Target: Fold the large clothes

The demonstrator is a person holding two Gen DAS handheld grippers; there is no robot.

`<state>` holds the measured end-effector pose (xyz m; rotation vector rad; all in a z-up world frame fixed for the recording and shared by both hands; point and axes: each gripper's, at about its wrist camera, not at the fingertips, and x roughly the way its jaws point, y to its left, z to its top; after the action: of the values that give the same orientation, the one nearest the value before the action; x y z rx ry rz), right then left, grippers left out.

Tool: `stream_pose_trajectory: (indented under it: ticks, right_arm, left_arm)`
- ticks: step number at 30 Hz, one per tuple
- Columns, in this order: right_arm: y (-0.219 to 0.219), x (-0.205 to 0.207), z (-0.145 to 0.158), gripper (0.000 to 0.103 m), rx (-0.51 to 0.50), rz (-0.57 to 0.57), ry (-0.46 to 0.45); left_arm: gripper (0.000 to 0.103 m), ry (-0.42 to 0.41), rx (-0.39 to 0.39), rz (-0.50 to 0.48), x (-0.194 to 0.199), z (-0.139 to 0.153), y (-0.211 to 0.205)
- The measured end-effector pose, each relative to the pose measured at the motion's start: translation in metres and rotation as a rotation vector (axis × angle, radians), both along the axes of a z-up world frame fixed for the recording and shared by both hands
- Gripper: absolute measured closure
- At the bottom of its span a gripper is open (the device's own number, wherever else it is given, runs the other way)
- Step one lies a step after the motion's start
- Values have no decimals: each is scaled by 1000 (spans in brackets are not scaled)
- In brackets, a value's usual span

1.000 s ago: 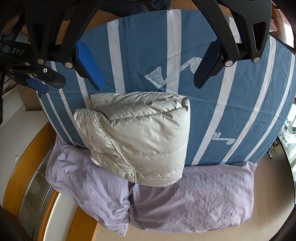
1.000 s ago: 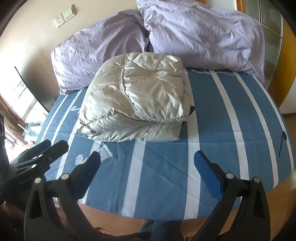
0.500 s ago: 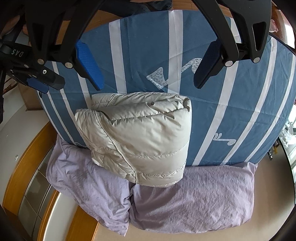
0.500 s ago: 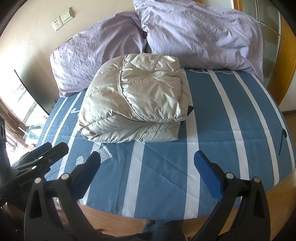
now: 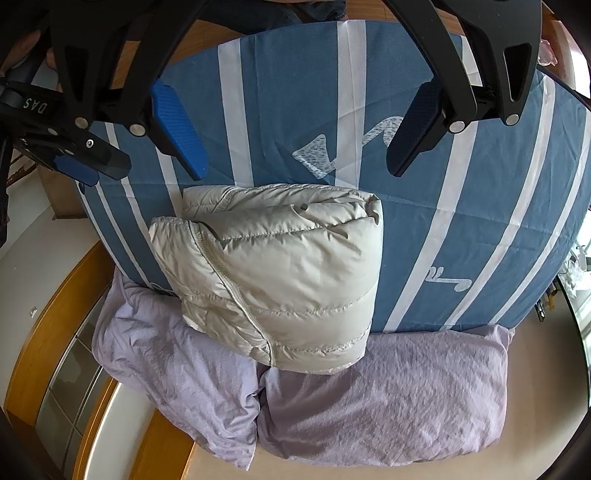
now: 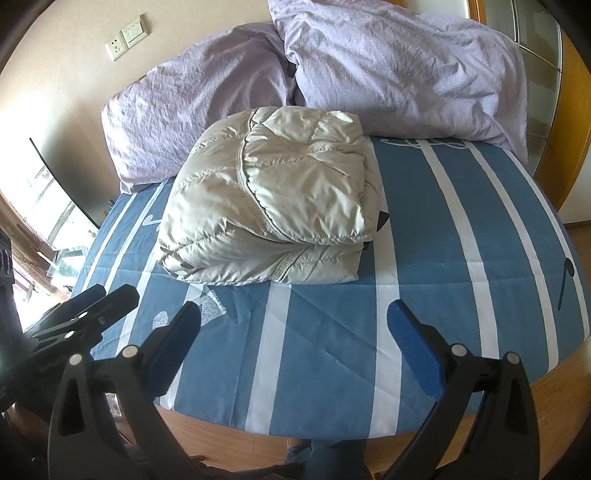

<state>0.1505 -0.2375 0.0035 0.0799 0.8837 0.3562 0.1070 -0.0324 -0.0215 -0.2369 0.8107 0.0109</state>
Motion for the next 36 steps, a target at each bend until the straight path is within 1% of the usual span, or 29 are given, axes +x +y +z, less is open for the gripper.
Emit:
stream_pose_trajectory:
  ticks: [36]
  right_arm:
    - [2,1,0,2,3,1,-4]
  left_arm:
    - [5,-2,5,1,1,2,-2]
